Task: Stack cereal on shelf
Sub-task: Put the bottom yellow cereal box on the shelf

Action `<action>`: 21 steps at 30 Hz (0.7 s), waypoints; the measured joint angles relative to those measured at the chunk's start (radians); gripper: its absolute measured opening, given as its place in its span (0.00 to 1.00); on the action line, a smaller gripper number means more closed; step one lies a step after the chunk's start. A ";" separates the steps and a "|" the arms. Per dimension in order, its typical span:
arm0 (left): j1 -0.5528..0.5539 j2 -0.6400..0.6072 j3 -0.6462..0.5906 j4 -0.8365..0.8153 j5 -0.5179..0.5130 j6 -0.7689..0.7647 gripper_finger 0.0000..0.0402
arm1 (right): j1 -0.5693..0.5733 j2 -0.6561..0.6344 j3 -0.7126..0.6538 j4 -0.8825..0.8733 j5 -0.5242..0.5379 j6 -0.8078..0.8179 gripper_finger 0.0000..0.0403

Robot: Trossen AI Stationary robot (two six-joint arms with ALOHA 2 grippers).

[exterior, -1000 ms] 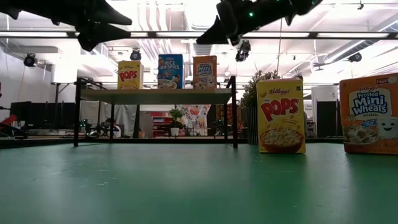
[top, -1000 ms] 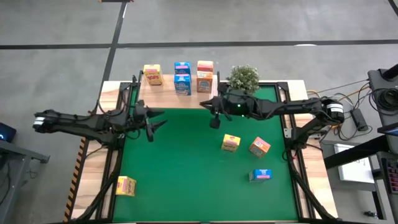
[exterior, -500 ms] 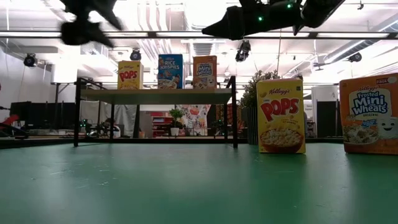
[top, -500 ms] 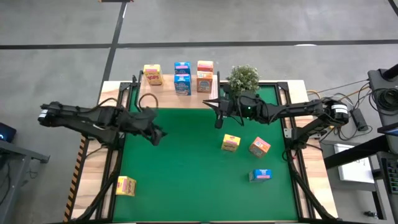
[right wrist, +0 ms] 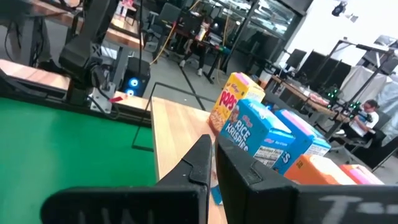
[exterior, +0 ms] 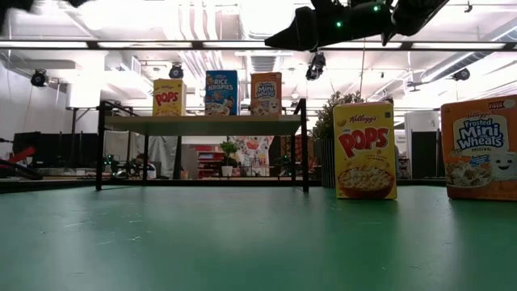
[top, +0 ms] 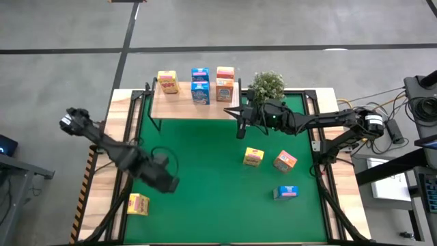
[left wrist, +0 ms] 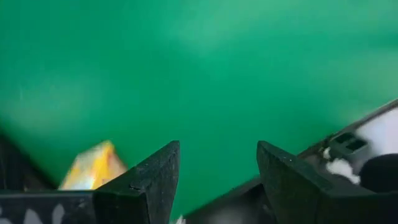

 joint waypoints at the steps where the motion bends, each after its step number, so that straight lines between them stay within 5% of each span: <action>1: -0.032 0.013 0.006 -0.009 0.009 -0.044 0.49 | 0.000 0.000 0.000 -0.003 0.000 0.006 0.03; 12: -0.345 0.109 0.086 -0.245 0.030 -0.458 0.63 | 0.001 0.000 -0.015 -0.014 -0.103 0.114 0.03; 21: -0.491 0.177 0.088 -0.241 0.030 -0.644 0.64 | 0.003 0.000 -0.029 -0.018 -0.107 0.174 0.03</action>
